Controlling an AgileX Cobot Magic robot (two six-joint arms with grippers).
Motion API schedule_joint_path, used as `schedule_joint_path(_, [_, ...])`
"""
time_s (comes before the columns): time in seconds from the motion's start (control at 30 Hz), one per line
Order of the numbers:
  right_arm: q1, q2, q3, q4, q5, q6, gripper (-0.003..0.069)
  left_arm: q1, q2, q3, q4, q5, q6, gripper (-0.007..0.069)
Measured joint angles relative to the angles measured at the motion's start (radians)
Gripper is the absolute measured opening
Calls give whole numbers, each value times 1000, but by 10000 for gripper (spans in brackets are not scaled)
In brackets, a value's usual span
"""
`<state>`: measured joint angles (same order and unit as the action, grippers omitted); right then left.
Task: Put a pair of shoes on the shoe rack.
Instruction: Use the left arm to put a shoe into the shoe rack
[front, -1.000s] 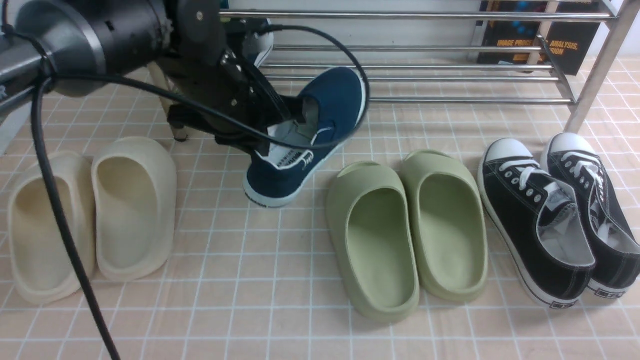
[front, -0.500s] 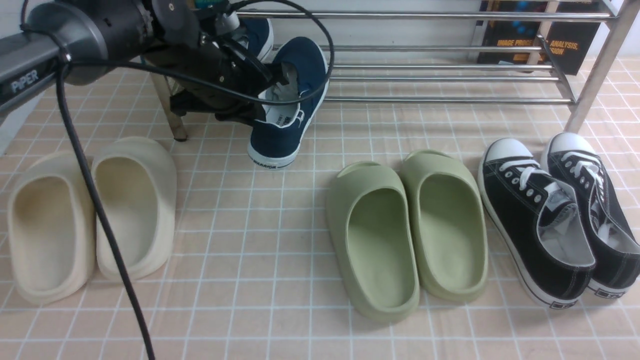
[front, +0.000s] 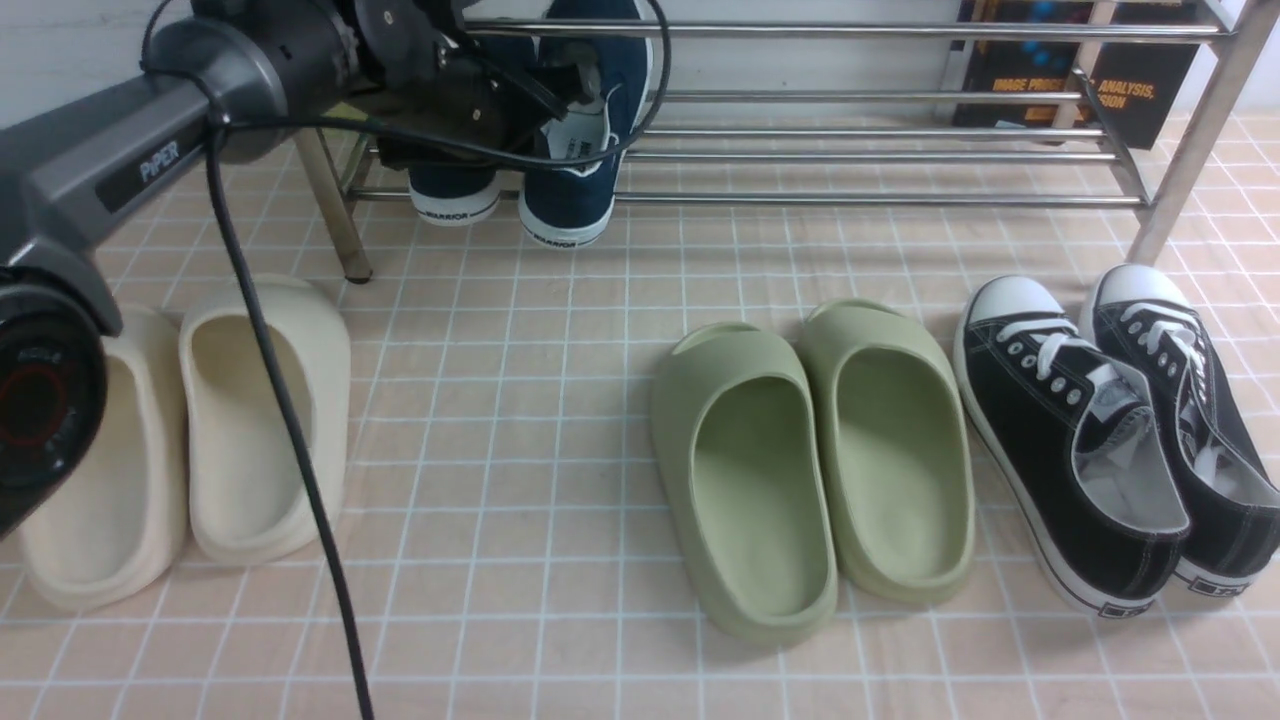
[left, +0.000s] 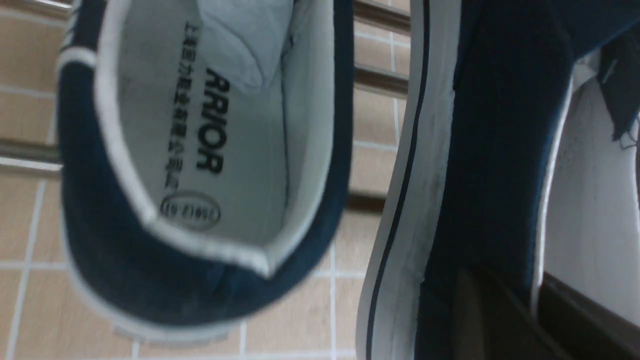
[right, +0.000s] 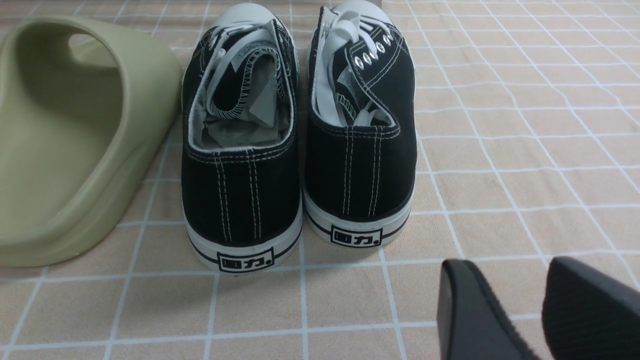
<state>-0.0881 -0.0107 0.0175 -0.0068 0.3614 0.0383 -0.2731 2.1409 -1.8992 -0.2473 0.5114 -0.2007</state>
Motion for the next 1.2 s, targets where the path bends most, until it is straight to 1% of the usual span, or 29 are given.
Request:
schedule_joint_path(0.1, [0,0,0,1,0,0,240,0,27,-16,5,-49,0,106])
schedule_joint_path(0.17, [0,0,0,1,0,0,240,4,28,-21,15,-75,0,159])
schedule_joint_path(0.2, [0,0,0,1,0,0,240,4,28,-21,15,-78,0,165])
schedule_joint_path(0.27, [0,0,0,1,0,0,240,5,25,-29,20,-93,0,239])
schedule_joint_path(0.37, [0,0,0,1,0,0,240,5,2,-29,44,-53,2,296])
schedule_joint_path(0.4, [0,0,0,1,0,0,240,5,-11,-29,63,-15,7,302])
schedule_joint_path(0.43, [0,0,0,1,0,0,240,5,-15,-29,63,-15,8,302])
schedule_joint_path(0.47, [0,0,0,1,0,0,240,5,-36,-29,87,30,18,300])
schedule_joint_path(0.57, [0,0,0,7,0,0,240,4,-103,-29,162,180,60,244])
schedule_joint_path(0.67, [0,0,0,7,0,0,240,-4,-142,-32,207,319,107,154])
schedule_joint_path(0.77, [0,0,0,7,0,0,240,-13,-139,-16,194,397,146,54])
schedule_joint_path(0.83, [0,0,0,7,0,0,240,-24,-114,6,160,407,175,16])
schedule_joint_path(0.9, [0,0,0,7,0,0,240,-36,-76,22,122,397,201,2])
schedule_joint_path(0.97, [0,0,0,7,0,0,240,-50,-27,29,95,342,211,2])
schedule_joint_path(1.1, [0,0,0,7,0,0,240,-64,25,32,86,207,213,2])
schedule_joint_path(1.2, [0,0,0,7,0,0,240,-61,35,10,86,198,213,2])
